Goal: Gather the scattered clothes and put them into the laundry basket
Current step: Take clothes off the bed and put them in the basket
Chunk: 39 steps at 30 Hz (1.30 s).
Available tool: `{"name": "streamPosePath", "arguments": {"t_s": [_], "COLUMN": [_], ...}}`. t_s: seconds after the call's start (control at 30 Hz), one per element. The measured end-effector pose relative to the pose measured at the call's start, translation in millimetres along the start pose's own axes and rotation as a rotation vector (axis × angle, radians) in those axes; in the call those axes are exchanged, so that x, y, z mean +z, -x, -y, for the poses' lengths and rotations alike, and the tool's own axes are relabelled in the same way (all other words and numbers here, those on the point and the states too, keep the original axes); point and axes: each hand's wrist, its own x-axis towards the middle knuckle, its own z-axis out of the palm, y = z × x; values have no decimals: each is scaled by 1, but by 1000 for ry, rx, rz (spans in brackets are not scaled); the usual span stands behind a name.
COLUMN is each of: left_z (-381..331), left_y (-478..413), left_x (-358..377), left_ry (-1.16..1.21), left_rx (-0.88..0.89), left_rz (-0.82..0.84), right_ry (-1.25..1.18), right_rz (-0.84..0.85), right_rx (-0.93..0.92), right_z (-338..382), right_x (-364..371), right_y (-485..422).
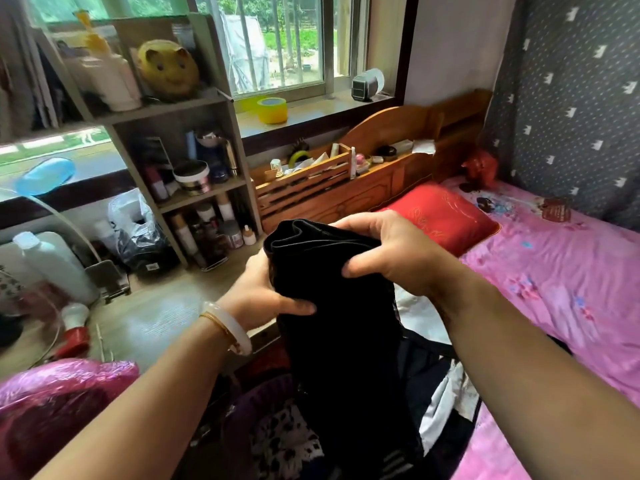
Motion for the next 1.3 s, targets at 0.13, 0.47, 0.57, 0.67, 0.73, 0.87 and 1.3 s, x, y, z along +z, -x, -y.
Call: {"name": "streamPosePath", "arguments": {"t_s": [0.13,0.47,0.57,0.67,0.73,0.87,1.3], "left_z": [4,-10,-1,15,48,58,23], "left_y": [-3,-7,-18,-32,-57,-65,-25], "left_x": [23,45,45,41,38,33,22], "left_ry": [152,549,571,546,493,423,499], "left_rx": [64,-118,-316,-448,-503,-570,-359], "left_rz": [180,38,15,14,10,20,197], "right_ry": [-350,-666,-608,-500,-195,664,767], "right_rz": [-73,73,165,154,2,-115,-192], "right_rx": [-22,484,485,458,382,130,207], "right_z": [-5,-96,-104,-104,-108,-99,-109], "right_x": [-11,18,17,23,27,41,43], "right_y": [-10,45,47,44,41,34,-7]}}
